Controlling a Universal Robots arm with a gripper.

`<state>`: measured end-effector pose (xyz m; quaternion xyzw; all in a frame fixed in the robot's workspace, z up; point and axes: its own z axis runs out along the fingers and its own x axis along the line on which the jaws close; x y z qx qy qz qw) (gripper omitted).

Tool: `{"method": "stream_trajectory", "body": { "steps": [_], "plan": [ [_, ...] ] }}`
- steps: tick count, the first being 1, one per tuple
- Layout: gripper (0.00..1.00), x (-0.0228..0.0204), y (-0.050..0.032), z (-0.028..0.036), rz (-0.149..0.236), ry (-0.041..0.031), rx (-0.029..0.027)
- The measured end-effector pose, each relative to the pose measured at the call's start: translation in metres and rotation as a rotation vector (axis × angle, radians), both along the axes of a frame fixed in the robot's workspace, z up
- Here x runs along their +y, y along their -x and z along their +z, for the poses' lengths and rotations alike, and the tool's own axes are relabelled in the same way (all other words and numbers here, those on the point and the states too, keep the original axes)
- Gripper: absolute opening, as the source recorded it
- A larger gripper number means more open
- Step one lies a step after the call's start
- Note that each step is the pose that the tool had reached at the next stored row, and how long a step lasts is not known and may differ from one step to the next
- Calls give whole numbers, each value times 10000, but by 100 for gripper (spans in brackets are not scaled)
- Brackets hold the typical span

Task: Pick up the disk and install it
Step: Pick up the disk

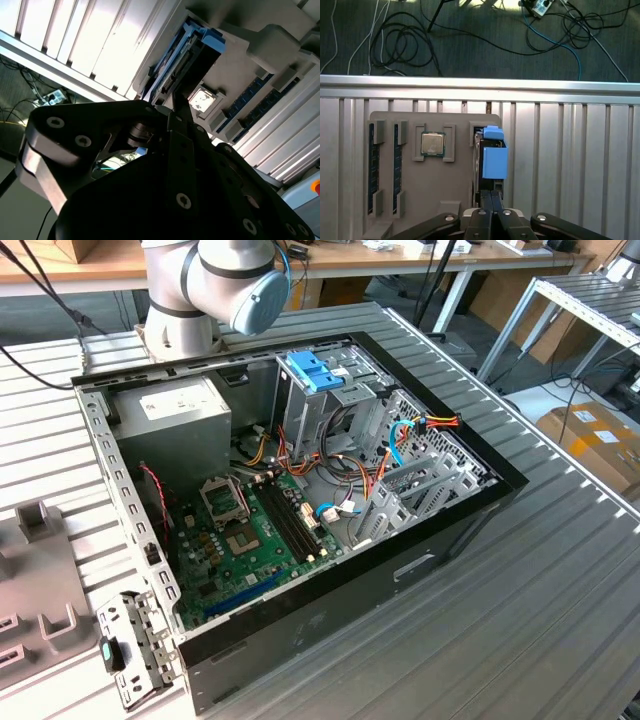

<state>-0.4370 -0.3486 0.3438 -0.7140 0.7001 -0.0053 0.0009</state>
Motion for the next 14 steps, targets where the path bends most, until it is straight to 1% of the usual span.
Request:
{"method": "stream_trajectory", "body": {
  "steps": [2,5,7,14],
  "plan": [
    [11,-11,0,0,1,0,0],
    [11,-12,0,0,-1,0,-1],
    [11,-34,0,0,0,0,-1],
    [11,-37,0,-3,0,0,0]
  ]
}}
